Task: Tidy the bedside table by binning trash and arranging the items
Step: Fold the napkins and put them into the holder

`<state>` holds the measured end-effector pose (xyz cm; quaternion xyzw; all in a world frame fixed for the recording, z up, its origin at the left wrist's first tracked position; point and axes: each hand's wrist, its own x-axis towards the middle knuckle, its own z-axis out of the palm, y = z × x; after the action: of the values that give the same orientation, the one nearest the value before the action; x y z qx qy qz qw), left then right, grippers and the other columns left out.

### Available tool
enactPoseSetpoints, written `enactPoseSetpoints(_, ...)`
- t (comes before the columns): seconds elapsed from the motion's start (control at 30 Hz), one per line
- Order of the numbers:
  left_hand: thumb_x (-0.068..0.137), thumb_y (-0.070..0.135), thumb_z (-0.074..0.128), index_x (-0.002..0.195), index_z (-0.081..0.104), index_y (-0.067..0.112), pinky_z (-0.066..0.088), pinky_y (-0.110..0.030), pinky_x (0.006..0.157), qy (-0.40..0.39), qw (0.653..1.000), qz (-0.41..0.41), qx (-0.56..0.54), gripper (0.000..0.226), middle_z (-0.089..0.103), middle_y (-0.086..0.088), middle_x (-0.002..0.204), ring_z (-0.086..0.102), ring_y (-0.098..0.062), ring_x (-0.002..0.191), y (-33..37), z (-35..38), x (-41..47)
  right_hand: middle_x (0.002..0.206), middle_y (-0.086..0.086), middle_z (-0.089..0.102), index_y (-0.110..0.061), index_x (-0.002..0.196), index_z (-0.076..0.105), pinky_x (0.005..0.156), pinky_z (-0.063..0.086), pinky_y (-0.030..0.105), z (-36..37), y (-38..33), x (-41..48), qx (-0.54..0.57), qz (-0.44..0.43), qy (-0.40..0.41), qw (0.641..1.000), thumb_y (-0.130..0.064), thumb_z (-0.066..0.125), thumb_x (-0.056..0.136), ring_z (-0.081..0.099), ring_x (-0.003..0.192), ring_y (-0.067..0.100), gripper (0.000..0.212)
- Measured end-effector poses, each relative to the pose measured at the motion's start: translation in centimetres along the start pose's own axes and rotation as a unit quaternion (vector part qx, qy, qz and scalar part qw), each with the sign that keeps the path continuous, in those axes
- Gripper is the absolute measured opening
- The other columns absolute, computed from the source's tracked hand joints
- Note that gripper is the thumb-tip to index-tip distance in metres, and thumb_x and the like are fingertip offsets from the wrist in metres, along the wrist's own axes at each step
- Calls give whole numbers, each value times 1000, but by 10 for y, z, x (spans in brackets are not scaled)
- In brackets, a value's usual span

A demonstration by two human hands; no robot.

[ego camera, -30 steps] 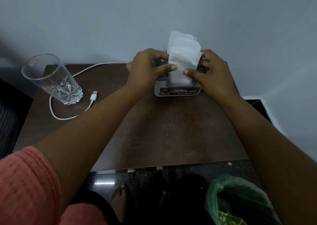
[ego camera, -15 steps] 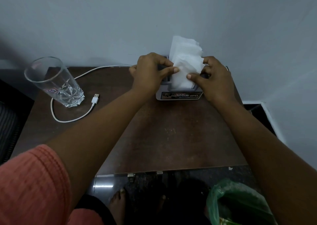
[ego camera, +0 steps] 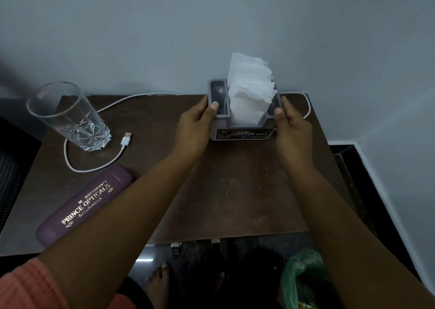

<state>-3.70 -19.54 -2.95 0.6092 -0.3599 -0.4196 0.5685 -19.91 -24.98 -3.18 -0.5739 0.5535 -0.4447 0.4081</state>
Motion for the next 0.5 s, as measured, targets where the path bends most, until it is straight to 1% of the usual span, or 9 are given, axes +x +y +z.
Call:
enactPoseSetpoints(0.03,95,26,50,116,63,23,47,-46,100,1,1000,1,-15,26,69,-3,116,64,-19,109,-1,1,0,138,1,52,-11,136,48,109,34,23,1,1,0,5,4,7,1000,-18,48,96,46,127,8,40)
enactPoseSetpoints(0.1,97,23,48,118,63,18,48,-44,100,8,999,-1,-37,27,69,-5,115,65,-20,108,-1,2,0,138,1,52,-10,136,48,110,33,23,4,1,2,16,11,15,1000,-17,49,96,46,127,7,40)
enactPoseSetpoints(0.17,95,29,50,124,60,13,47,-44,101,13,999,-1,-34,35,68,-6,118,63,-20,111,0,3,0,138,1,52,-10,135,48,110,33,24,6,1,4,25,18,18,999,-17,49,96,46,127,7,40)
enactPoseSetpoints(0.27,88,42,52,128,56,12,44,-44,104,23,1000,-5,-21,51,64,-6,124,59,-19,117,3,3,3,138,2,52,-9,135,48,110,34,24,7,2,7,30,20,17,999,-17,50,95,46,127,9,41)
enactPoseSetpoints(0.4,90,42,50,130,55,11,44,-43,104,29,999,-19,-10,51,63,-6,126,59,-18,117,4,4,7,138,4,52,-7,135,48,106,33,18,7,0,12,7,19,15,1000,-18,51,95,46,128,11,41)
enactPoseSetpoints(0.47,84,51,52,129,55,11,44,-42,105,33,999,-27,2,60,63,-5,126,58,-17,118,5,2,5,140,3,50,-9,136,46,103,31,14,6,-3,10,-10,14,7,1000,-20,49,96,44,129,11,42)
enactPoseSetpoints(0.5,84,52,51,127,57,10,45,-39,102,37,999,-30,8,60,66,-2,122,60,-13,114,8,1,2,142,3,48,-10,138,44,102,29,13,4,-5,8,-20,13,1,1000,-23,47,97,43,131,11,43)
